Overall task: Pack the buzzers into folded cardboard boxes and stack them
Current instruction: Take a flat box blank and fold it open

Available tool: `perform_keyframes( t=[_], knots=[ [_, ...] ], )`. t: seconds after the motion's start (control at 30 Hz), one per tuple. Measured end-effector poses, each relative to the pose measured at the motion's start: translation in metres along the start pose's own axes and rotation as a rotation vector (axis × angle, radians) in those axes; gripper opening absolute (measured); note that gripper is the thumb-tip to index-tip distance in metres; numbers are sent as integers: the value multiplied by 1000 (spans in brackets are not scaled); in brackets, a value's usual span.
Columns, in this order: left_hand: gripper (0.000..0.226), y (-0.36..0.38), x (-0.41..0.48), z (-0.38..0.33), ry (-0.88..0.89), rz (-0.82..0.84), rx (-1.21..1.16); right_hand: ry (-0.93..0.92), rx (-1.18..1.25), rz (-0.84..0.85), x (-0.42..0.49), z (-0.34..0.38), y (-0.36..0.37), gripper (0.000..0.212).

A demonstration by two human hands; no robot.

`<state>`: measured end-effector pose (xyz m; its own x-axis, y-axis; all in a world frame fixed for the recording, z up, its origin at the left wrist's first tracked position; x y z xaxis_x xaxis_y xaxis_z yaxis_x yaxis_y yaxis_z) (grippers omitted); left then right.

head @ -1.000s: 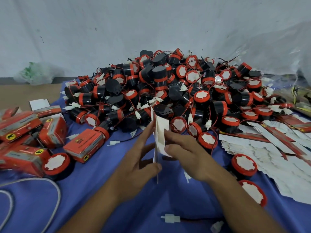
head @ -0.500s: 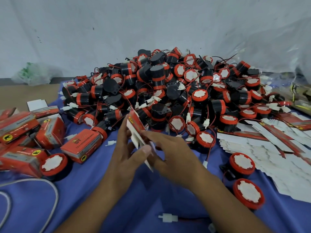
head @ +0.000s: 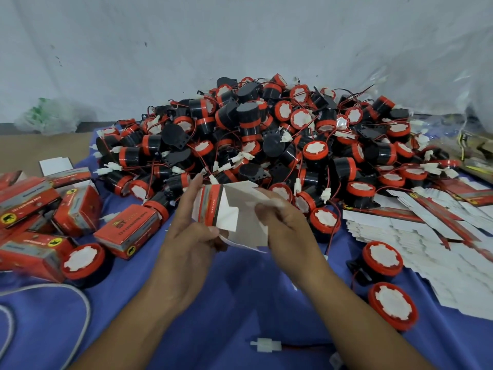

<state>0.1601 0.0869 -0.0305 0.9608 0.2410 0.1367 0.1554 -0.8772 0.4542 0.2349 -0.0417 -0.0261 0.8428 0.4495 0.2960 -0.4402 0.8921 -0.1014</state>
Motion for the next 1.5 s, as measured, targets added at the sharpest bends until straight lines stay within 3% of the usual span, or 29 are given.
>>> perform_keyframes(
  t=[0.13,0.2,0.3,0.4,0.47,0.53,0.63,0.73,1.0,1.13,1.3,1.4,1.5],
  knots=[
    [75,20,-4,8,-95,151,-151,398,432,-63,-13,-35,12,27],
    [69,19,-3,13,-127,96,-157,473,498,-37,-19,-40,19,36],
    [50,12,-2,18,-145,-6,-122,431,528,17,-18,-36,24,48],
    [56,9,-1,21,-155,-46,-102,318,528,91,-11,-26,26,63],
    [56,3,-1,19,-152,-90,-111,268,523,173,-9,-19,31,59],
    [51,-1,0,20,-172,-103,-124,221,446,224,-6,-16,30,51],
    [49,-1,0,24,-213,-75,-132,146,347,278,-7,-13,24,62],
    [54,9,-1,29,-242,2,-128,112,240,246,-6,-9,17,60],
    [65,27,-9,37,-267,156,-130,135,280,71,0,-13,0,18],
    [68,27,-9,35,-234,158,-125,-28,24,60,0,-1,-3,10],
    [91,18,-7,31,-203,75,-209,-333,-342,194,-7,20,17,33],
    [85,17,-7,32,-225,72,-247,-306,-508,280,-4,11,18,60],
    [76,15,-7,31,-249,99,-288,-286,-529,288,-2,8,14,59]
  ],
)
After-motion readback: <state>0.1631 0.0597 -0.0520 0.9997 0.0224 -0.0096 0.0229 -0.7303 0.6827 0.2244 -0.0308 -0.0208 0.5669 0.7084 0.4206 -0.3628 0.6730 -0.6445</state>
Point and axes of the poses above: each hand's wrist, its own x-axis towards the middle knuckle, its own y-axis out of the palm, z = x × y, the point moved 10 cm from there along x, towards the middle knuckle, and after that the axes turned 5 degrees about -y, right-handed, at the moved point
